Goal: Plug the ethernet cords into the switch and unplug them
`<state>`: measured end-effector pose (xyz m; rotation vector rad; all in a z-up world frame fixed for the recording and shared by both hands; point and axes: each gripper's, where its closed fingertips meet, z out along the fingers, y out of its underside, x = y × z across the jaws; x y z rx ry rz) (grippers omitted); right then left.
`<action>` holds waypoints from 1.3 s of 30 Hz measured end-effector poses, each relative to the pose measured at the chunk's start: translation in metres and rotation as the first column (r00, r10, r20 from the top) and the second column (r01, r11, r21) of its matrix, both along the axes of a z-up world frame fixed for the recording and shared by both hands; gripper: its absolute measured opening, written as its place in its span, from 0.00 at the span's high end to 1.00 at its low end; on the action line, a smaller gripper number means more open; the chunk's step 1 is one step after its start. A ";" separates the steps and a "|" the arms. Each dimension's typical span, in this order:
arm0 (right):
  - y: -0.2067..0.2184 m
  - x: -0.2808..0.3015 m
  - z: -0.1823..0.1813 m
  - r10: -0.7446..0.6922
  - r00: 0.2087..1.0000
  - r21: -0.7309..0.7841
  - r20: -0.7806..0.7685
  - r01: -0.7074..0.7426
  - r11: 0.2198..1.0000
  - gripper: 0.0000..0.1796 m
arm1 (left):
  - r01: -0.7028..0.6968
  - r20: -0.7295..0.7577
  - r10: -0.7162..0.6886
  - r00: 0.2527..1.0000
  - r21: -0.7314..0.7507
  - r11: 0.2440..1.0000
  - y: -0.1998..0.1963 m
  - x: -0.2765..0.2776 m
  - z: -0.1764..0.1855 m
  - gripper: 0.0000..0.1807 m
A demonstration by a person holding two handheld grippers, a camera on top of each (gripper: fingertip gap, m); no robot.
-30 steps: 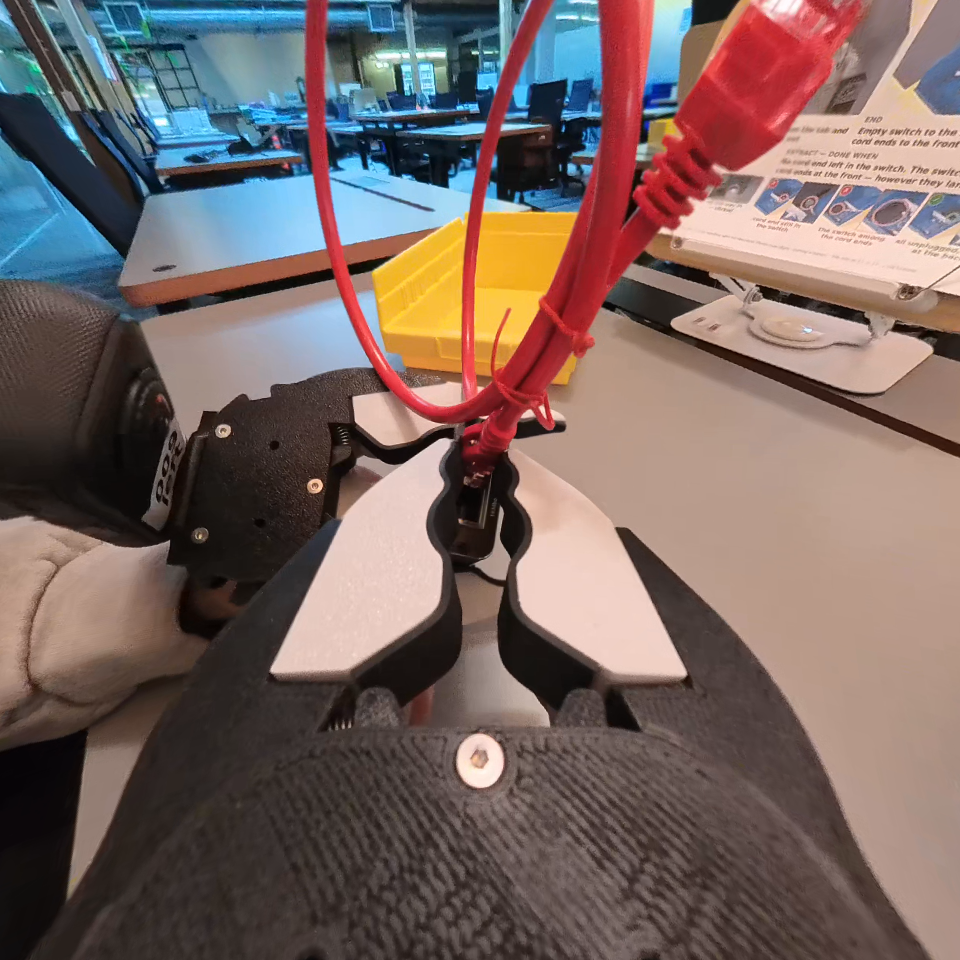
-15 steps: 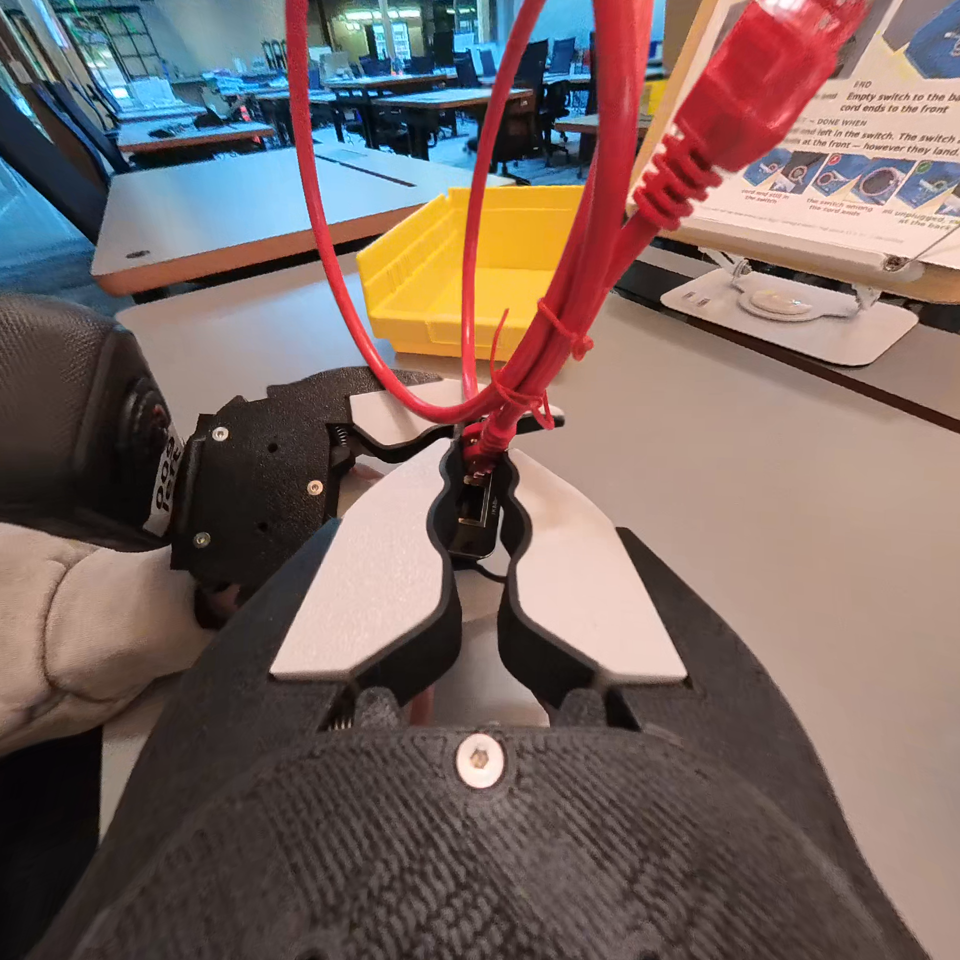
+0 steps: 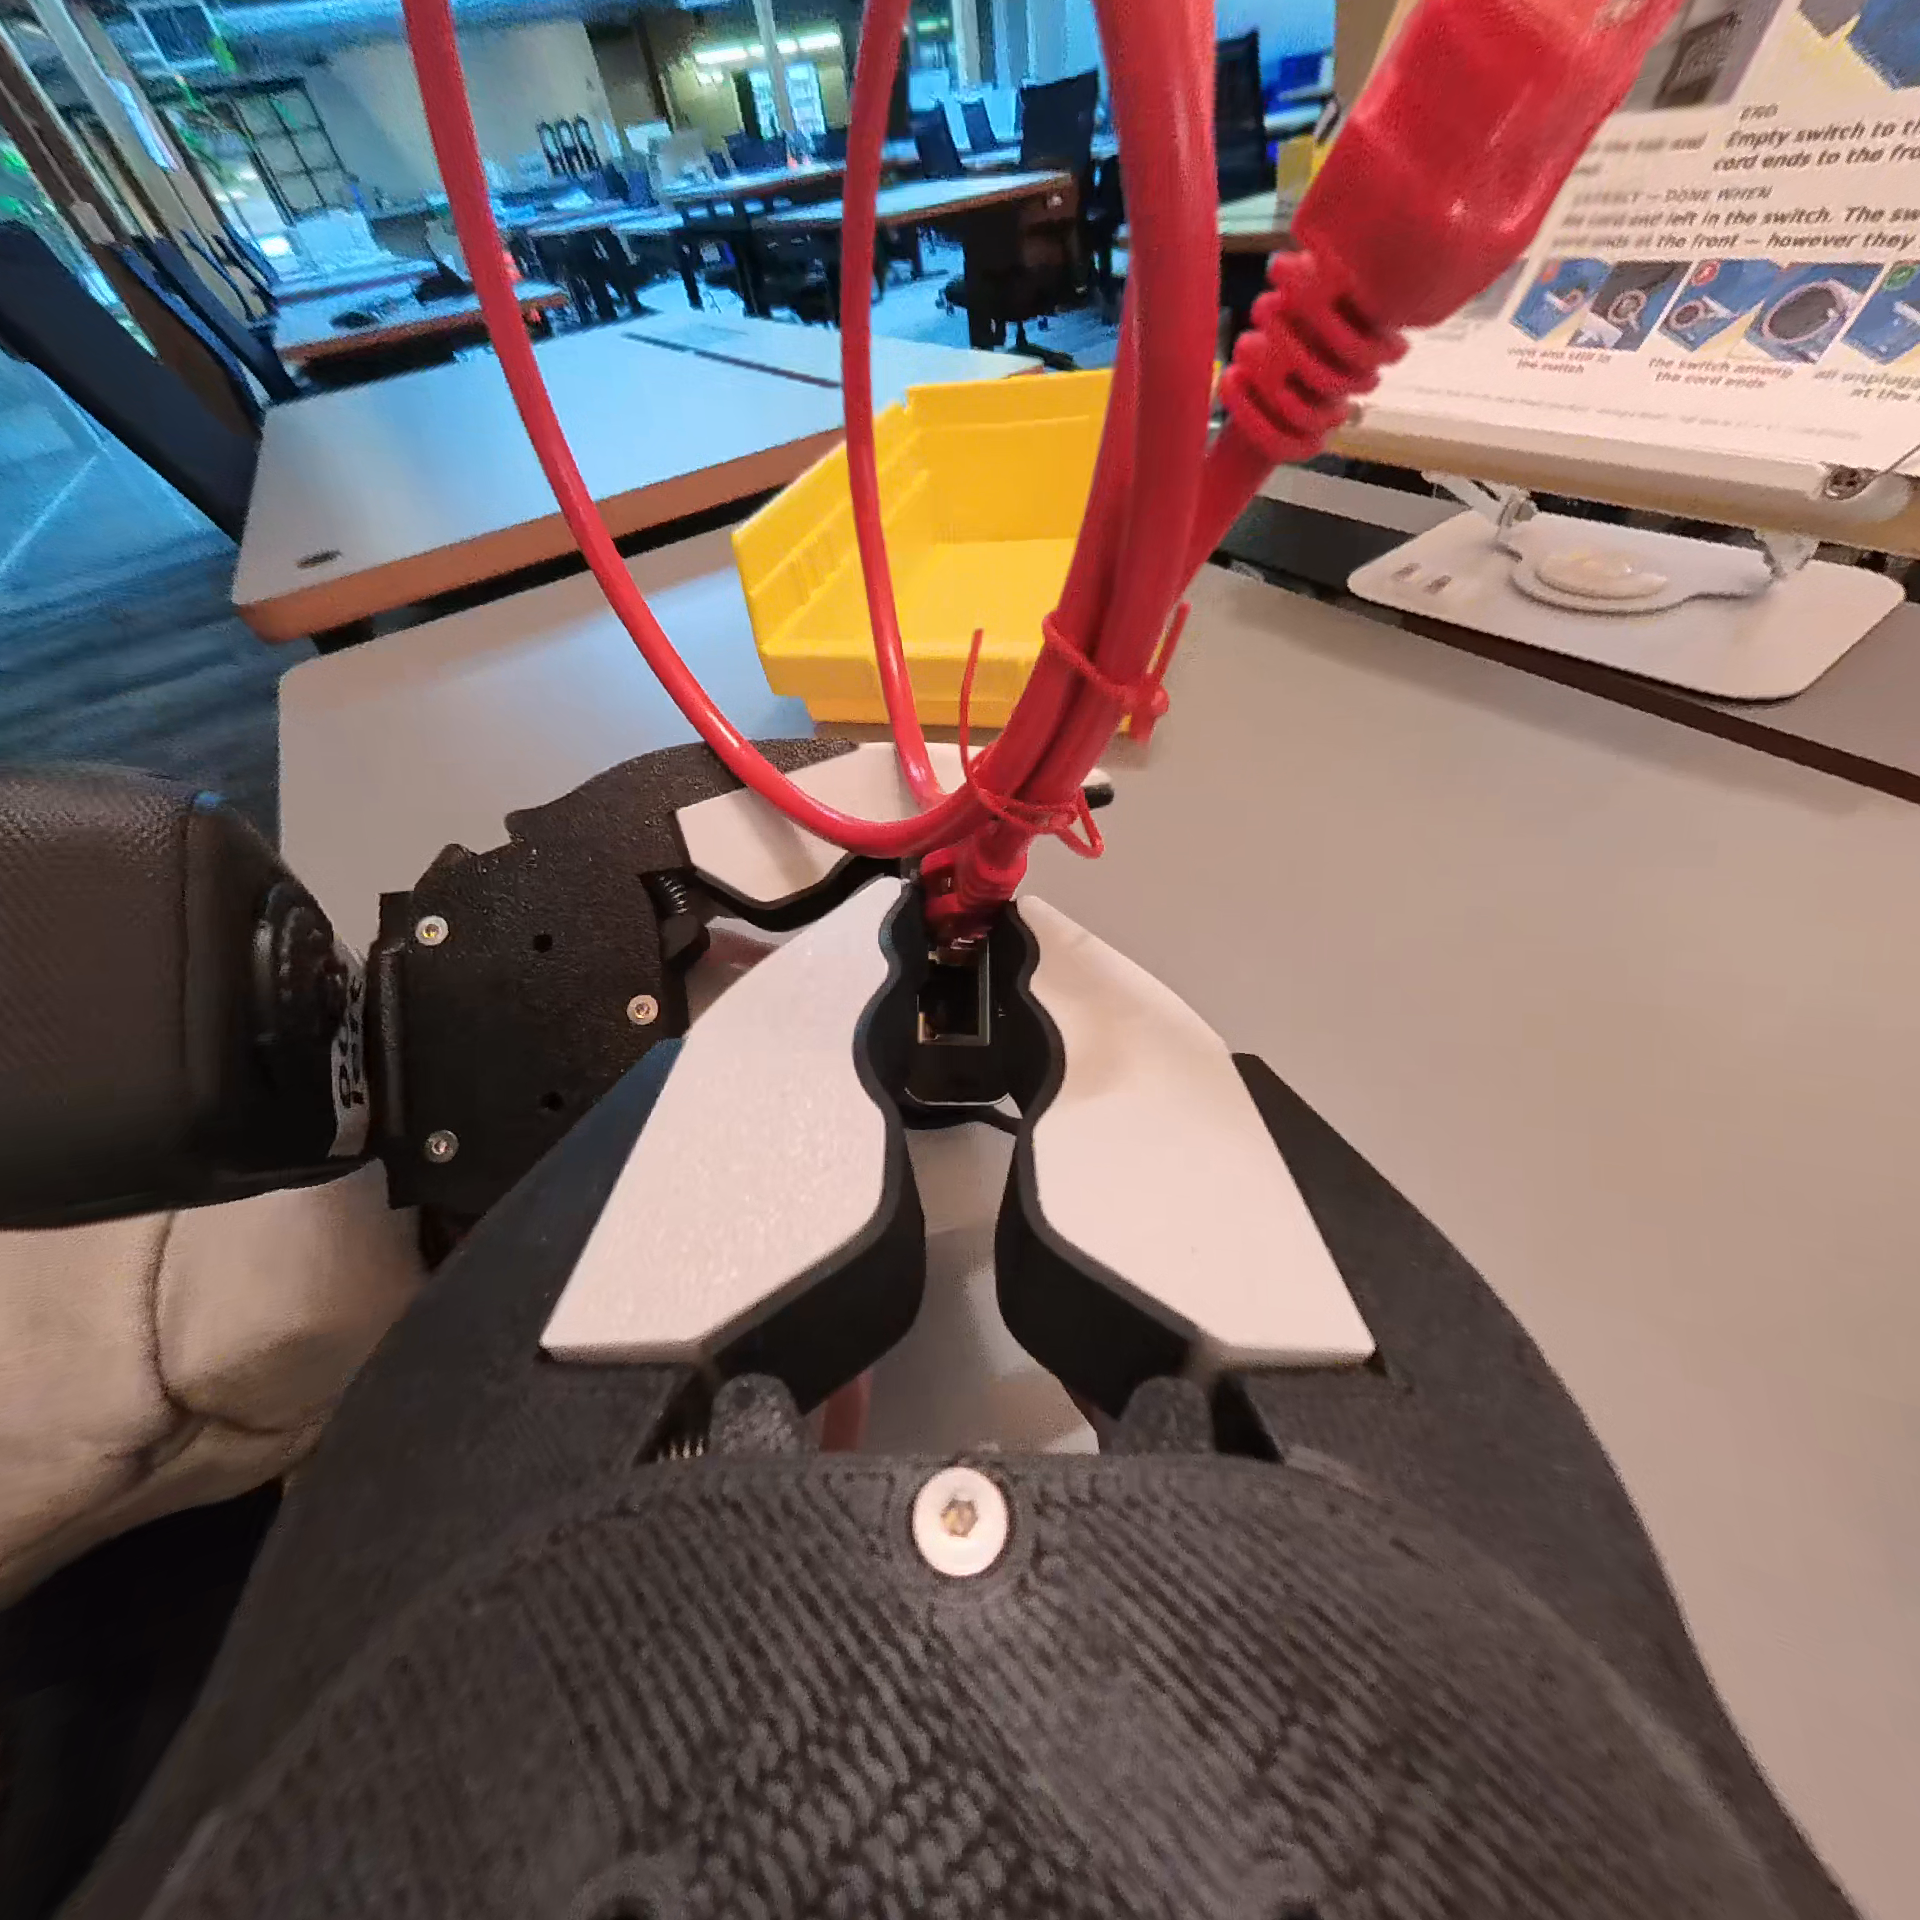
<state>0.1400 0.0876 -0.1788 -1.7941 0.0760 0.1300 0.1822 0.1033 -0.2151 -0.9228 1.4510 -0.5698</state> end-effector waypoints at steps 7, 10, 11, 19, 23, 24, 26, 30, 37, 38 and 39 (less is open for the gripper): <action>0.000 0.000 0.000 -0.022 0.998 -0.033 0.059 0.024 0.999 0.92 | 0.039 0.004 -0.038 0.999 -0.068 0.997 -0.004 0.000 -0.001 0.58; 0.000 0.000 -0.001 -0.023 0.994 -0.060 0.106 0.030 0.998 0.92 | 0.059 0.005 -0.058 0.998 -0.103 0.993 -0.006 0.000 -0.003 0.58; 0.001 -0.001 0.000 -0.023 0.993 -0.066 0.113 0.030 0.997 0.92 | 0.067 0.009 -0.066 0.998 -0.122 0.990 -0.007 0.000 -0.002 0.58; 0.006 -0.003 0.002 0.007 0.998 -0.069 0.064 -0.002 0.998 0.92 | 0.040 0.027 -0.037 0.999 -0.116 0.992 -0.001 -0.001 0.001 0.58; 0.004 -0.003 0.002 -0.008 0.999 -0.037 0.032 0.009 0.999 0.92 | 0.035 0.023 -0.033 0.999 -0.098 0.995 -0.001 -0.001 0.001 0.58; 0.003 -0.003 0.002 -0.010 0.999 -0.047 0.050 0.012 0.999 0.92 | 0.040 0.022 -0.038 0.999 -0.107 0.993 -0.002 -0.001 0.000 0.58; 0.003 -0.003 0.001 -0.014 0.990 -0.088 0.137 0.027 0.996 0.92 | 0.053 0.019 -0.051 0.999 -0.126 0.991 -0.004 -0.001 -0.001 0.58; 0.003 -0.004 0.002 -0.012 0.984 -0.113 0.177 0.033 0.993 0.92 | 0.071 0.029 -0.068 0.997 -0.130 0.989 -0.005 -0.001 0.000 0.58; 0.006 -0.008 0.006 -0.013 0.991 -0.115 0.130 0.028 0.993 0.92 | 0.213 0.066 -0.203 0.977 -0.340 0.916 -0.018 -0.003 0.003 0.57; 0.006 -0.009 0.007 -0.008 0.991 -0.113 0.137 0.024 0.993 0.92 | 0.231 0.080 -0.217 0.973 -0.361 0.903 -0.020 -0.003 0.005 0.57; 0.006 -0.009 0.008 -0.007 0.990 -0.124 0.143 0.024 0.992 0.92 | 0.243 0.081 -0.229 0.970 -0.368 0.897 -0.021 -0.004 0.005 0.57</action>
